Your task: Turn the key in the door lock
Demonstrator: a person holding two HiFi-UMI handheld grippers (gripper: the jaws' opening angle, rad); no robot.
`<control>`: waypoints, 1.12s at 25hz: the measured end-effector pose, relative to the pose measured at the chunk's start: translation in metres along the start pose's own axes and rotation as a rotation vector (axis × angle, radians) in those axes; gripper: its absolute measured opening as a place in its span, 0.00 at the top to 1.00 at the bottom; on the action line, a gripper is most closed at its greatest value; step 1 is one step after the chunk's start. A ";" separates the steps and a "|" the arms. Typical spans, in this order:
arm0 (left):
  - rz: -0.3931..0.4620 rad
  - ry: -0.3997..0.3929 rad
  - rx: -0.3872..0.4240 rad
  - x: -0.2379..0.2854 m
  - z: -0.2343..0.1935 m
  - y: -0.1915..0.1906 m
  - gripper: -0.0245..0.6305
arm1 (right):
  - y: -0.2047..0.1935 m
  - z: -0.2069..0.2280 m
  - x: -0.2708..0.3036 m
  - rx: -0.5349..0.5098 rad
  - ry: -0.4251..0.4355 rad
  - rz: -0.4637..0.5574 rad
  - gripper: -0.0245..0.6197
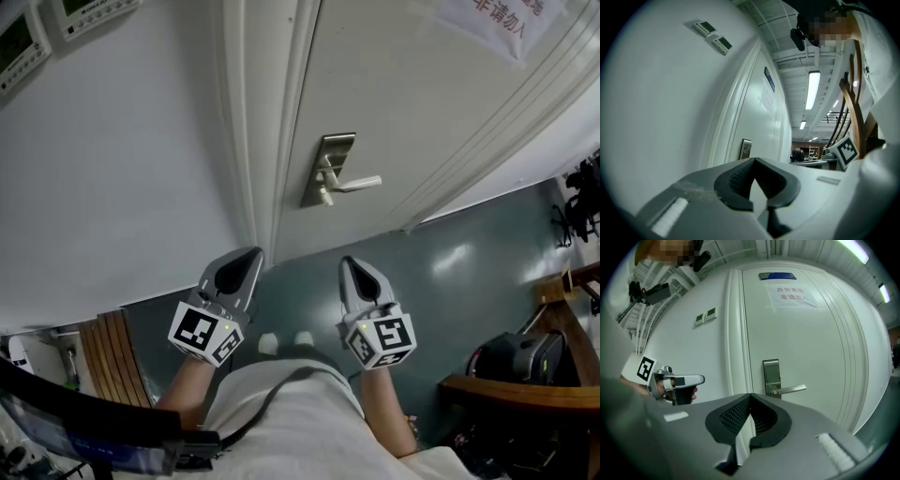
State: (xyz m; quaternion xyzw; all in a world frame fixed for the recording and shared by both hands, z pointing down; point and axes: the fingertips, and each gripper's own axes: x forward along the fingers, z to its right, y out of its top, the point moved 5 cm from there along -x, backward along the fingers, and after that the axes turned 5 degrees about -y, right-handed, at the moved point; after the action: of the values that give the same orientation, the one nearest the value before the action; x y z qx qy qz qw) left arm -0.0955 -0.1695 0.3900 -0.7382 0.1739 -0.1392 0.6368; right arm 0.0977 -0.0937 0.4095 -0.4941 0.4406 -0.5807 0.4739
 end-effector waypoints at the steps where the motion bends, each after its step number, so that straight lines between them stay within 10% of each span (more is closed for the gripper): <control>1: -0.002 -0.001 -0.001 0.002 -0.001 -0.001 0.96 | 0.000 0.001 0.001 0.004 0.002 0.000 0.95; 28: -0.023 0.188 0.008 0.042 0.012 -0.019 0.95 | -0.046 0.072 0.113 0.361 0.187 -0.043 0.91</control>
State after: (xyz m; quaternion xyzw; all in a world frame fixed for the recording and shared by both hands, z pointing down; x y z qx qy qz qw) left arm -0.0509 -0.1749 0.4063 -0.7212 0.2239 -0.2156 0.6191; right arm 0.1572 -0.2005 0.4811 -0.3541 0.3608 -0.7037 0.4993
